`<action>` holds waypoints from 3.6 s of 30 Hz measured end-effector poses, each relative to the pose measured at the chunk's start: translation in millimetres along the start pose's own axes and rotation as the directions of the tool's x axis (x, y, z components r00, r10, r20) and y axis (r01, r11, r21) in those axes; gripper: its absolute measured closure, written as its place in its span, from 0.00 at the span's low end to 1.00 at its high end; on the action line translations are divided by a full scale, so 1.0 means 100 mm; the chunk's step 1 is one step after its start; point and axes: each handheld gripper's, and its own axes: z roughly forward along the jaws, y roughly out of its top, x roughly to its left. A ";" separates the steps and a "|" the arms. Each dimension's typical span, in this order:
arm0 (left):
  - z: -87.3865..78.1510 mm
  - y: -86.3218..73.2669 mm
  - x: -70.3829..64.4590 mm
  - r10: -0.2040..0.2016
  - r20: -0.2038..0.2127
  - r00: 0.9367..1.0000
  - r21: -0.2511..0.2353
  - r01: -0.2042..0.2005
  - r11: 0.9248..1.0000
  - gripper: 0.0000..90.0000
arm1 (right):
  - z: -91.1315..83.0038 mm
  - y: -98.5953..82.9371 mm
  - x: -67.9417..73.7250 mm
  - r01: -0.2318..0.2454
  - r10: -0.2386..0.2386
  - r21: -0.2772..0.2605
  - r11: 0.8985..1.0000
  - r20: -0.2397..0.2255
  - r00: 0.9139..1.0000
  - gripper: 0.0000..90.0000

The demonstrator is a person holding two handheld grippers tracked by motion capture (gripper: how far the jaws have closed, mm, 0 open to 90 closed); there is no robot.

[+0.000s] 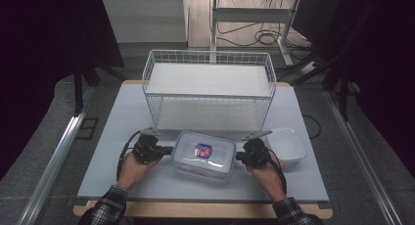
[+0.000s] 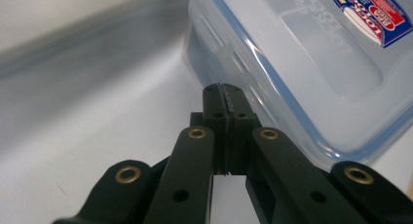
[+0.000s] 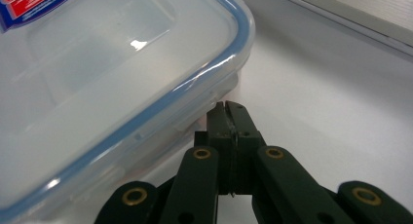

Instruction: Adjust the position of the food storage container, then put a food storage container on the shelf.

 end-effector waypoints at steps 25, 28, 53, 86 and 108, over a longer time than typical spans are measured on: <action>-0.16 -0.35 -0.14 -0.010 -0.132 0.991 -0.042 0.005 0.999 0.27 | -0.25 -0.19 -0.04 -0.016 0.017 -0.082 0.997 0.019 1.000 0.65; -0.19 -0.37 -0.12 -0.009 -0.142 0.990 -0.069 -0.001 0.998 0.18 | -0.32 -0.20 -0.04 -0.022 0.024 -0.108 0.994 0.024 0.999 0.56; -0.24 -0.10 -0.30 0.023 0.020 1.000 -0.092 -0.021 0.996 0.03 | -0.38 -0.10 0.12 -0.002 -0.017 -0.165 0.986 -0.113 0.993 0.06; 0.00 -0.12 -0.23 -0.164 0.295 0.941 0.027 0.163 0.986 0.25 | -0.13 -0.10 -0.06 -0.346 0.329 0.027 0.938 -0.388 0.861 0.41; -0.26 -0.12 -0.33 -0.127 0.218 0.968 -0.177 0.167 0.970 0.54 | -0.46 -0.10 0.12 -0.265 0.205 -0.156 0.952 -0.319 0.925 0.59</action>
